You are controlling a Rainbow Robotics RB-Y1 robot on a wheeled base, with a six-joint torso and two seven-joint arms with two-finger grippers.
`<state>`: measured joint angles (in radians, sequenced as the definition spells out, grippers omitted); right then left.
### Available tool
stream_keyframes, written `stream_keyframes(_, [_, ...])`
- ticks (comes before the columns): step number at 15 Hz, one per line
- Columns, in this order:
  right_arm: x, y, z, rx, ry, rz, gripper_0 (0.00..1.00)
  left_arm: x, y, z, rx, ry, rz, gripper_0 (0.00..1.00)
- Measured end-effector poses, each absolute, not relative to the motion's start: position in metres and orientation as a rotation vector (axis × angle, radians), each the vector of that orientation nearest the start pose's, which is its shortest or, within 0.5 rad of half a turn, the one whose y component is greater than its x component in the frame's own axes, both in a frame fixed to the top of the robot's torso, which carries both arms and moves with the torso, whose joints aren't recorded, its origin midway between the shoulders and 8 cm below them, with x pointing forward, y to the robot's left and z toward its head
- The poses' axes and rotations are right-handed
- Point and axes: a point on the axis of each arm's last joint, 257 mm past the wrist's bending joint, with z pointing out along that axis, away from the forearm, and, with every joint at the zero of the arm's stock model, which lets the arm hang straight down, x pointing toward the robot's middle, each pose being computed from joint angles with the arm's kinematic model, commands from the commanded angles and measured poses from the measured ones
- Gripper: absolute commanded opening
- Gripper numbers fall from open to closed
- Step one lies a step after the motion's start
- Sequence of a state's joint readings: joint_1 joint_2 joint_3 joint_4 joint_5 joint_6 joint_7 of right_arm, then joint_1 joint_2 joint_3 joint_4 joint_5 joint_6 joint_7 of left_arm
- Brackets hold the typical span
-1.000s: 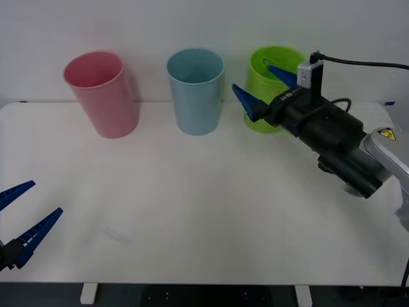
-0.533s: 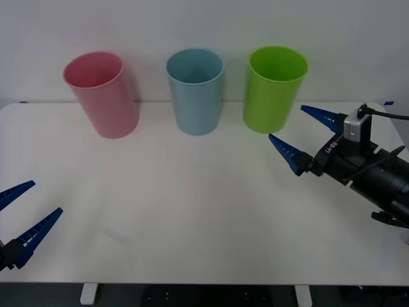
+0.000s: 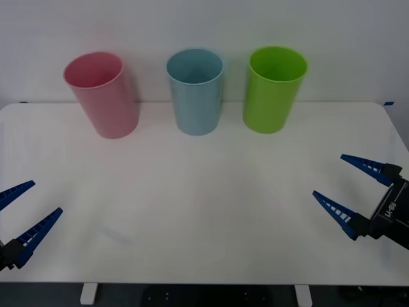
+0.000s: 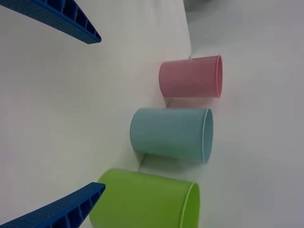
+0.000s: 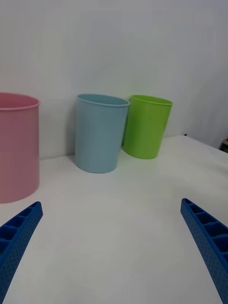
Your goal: Grasp the object on the table and drop it into the matching bin: aluminum can to the light blue bin, PET bottle to the pink bin.
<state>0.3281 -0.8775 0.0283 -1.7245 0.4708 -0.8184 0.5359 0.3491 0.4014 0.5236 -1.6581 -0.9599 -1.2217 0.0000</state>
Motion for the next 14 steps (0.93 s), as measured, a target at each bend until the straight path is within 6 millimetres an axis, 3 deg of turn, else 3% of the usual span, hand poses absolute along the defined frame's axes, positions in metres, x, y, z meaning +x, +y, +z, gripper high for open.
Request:
stream_keyframes(4, [0.326,-0.279,-0.190,-0.822,1.376,0.456,1.00,0.342,0.330,-0.169,0.465,1.441,-0.567,1.00])
stream_keyframes(8, [0.302,-0.302,-0.210,-0.819,1.367,0.523,1.00,0.342,0.330,-0.169,0.465,1.441,-0.567,1.00])
stream_keyframes(10, [0.304,-0.311,-0.216,-0.797,1.369,0.533,1.00,0.342,0.330,-0.169,0.465,1.441,-0.567,1.00])
stream_keyframes(14, [0.329,-0.318,-0.212,-0.737,1.395,0.473,1.00,0.342,0.330,-0.169,0.465,1.441,-0.567,1.00])
